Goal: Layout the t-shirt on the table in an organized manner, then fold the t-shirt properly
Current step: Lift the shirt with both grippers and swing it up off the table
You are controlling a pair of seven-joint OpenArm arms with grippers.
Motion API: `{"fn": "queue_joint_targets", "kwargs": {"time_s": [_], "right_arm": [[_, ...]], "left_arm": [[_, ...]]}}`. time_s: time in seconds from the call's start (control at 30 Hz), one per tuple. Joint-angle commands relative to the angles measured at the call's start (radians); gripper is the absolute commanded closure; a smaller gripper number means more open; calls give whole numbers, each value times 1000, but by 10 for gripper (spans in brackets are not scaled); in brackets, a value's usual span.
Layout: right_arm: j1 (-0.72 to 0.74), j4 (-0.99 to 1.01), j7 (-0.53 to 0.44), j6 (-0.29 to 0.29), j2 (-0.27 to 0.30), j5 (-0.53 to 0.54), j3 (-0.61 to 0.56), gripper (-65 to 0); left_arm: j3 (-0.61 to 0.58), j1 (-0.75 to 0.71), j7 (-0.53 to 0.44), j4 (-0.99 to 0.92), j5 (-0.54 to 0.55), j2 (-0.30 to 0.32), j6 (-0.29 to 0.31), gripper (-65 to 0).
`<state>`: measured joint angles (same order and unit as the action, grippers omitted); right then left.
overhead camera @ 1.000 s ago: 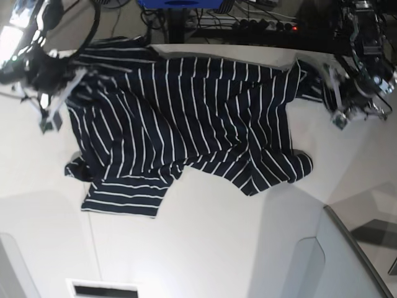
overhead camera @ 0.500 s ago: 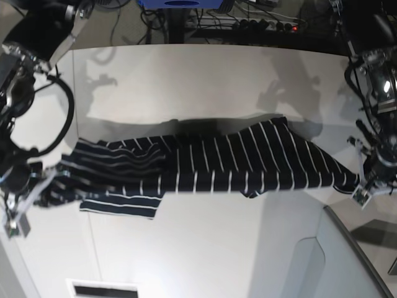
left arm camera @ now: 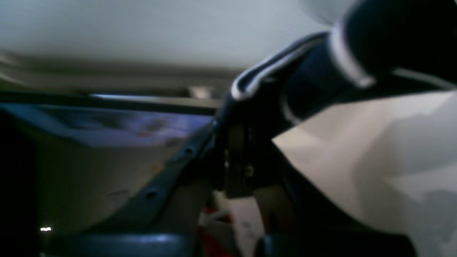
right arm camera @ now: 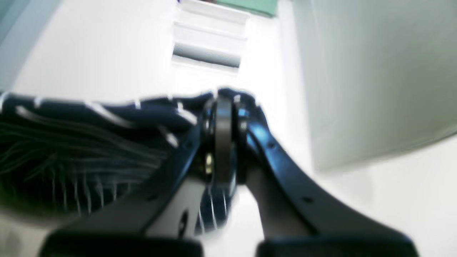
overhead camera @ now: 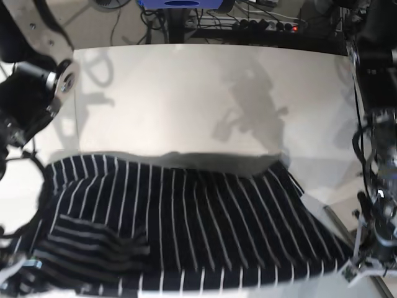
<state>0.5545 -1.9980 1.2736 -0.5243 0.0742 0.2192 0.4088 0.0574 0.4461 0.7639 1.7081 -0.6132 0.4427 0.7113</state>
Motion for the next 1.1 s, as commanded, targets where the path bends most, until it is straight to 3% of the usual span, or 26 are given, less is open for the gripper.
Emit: {"fn": "queue_joint_targets", "kwargs": {"time_s": [0.0,0.27,0.5,0.87,1.0,1.07], "right_arm": [[54,-13,-31,2,14,-4,2,-5],[215,58,-42,2,77,-4,-47,-5],[318,147,-117,3,85,-5,-109,-5],[513,414,-300,5,108,-5,-116,-5],[574,530,-364,19,134,-5,-116,-5],[611,613,-412,40,137,-5,-118,-5]], "left_arm": [[-6,52,4,-1,-32,14,-13,0],[-100,242,4,-69,-46,14,-13,0],[-106,386,4,-164,-46,-2,-13,0],[-222,646,-7,-383,-38,-9,-13,0],[-256,713,-57,-472,-38,-11,-14,0],[-258,742,-85,-520,-37,-29,-58,0]]}}
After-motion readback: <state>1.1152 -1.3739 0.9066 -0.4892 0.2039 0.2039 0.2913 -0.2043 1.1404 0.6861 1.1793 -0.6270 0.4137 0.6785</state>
